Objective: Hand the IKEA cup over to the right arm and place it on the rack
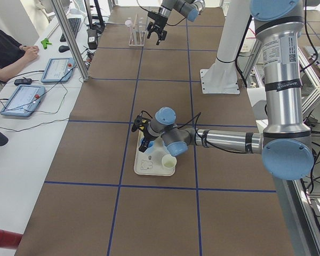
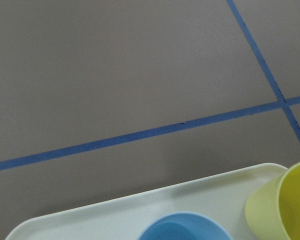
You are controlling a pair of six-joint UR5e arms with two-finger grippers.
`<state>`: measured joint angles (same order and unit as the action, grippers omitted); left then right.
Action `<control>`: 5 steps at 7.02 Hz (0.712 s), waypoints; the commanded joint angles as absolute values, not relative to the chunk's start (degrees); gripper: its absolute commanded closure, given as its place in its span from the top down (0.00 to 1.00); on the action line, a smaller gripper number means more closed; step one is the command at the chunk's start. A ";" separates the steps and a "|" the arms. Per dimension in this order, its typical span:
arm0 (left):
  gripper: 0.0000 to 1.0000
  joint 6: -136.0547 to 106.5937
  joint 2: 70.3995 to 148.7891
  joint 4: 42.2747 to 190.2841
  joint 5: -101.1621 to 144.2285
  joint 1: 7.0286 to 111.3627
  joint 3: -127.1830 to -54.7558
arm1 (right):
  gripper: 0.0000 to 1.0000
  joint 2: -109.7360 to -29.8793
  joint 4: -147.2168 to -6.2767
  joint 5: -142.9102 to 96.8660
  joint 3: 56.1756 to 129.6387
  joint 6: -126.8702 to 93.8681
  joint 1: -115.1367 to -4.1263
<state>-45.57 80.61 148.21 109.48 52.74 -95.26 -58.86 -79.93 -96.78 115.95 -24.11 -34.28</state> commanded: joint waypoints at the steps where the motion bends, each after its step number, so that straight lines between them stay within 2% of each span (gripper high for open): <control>1: 0.62 -46.23 80.42 154.91 108.72 52.29 -90.64 | 0.99 -58.80 -79.98 -96.77 116.28 -24.08 -34.28; 3: 0.58 -46.14 79.98 155.83 109.16 52.47 -90.26 | 0.99 -58.80 -79.98 -96.77 116.37 -24.08 -34.28; 4: 0.44 -46.14 79.11 155.83 109.25 52.64 -90.87 | 0.99 -58.80 -79.89 -96.77 116.37 -24.08 -34.28; 5: 0.27 -46.14 79.10 155.92 109.25 52.65 -90.79 | 0.99 -58.80 -79.98 -96.77 116.37 -24.08 -34.28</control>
